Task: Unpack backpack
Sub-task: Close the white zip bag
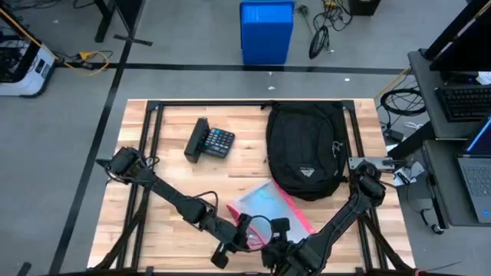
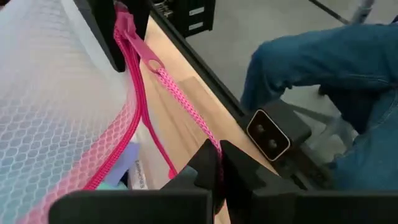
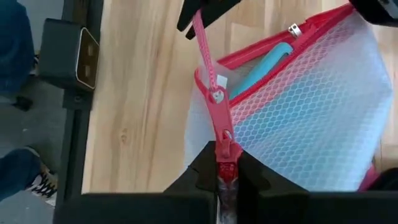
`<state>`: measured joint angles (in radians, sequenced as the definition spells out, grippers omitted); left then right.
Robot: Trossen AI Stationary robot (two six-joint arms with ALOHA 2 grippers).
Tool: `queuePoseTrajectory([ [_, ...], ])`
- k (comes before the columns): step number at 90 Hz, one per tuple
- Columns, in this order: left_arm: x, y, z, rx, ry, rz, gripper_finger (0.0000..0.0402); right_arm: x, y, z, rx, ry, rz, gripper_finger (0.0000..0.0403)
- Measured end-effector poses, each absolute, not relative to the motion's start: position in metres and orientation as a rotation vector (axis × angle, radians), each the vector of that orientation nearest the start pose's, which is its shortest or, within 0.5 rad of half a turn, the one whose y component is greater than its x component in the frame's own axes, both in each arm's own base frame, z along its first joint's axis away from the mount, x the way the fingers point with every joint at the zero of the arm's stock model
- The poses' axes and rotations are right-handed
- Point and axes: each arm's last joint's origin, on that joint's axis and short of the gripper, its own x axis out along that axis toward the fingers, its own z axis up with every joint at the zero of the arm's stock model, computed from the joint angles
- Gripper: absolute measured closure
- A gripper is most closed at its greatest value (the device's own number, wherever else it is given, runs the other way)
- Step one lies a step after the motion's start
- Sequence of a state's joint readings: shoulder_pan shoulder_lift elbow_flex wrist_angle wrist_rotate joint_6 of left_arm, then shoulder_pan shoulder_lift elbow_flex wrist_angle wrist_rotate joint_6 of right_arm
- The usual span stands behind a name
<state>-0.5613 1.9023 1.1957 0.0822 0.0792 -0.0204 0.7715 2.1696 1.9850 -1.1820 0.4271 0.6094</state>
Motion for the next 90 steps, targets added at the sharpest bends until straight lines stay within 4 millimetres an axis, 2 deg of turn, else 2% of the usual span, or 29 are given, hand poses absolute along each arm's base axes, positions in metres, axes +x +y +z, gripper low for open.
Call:
queuePoseTrajectory([
  [26, 0.341, -0.214, 0.178, 0.096, 0.751, -0.503, 0.0401, 0.325, 0.296, 0.244, -0.233, 1.122, -0.084, 0.0402],
  [55, 0.343, -0.208, 0.177, 0.038, 0.789, -0.465, 0.0401, 0.323, 0.293, 0.249, -0.240, 1.092, -0.136, 0.0402],
  [73, 0.344, -0.206, 0.177, 0.035, 0.790, -0.459, 0.0401, 0.319, 0.293, 0.249, -0.248, 1.102, -0.156, 0.0402],
  [90, 0.349, -0.206, 0.179, 0.091, 0.709, -0.501, 0.0401, 0.318, 0.291, 0.253, -0.241, 1.106, -0.146, 0.0402],
])
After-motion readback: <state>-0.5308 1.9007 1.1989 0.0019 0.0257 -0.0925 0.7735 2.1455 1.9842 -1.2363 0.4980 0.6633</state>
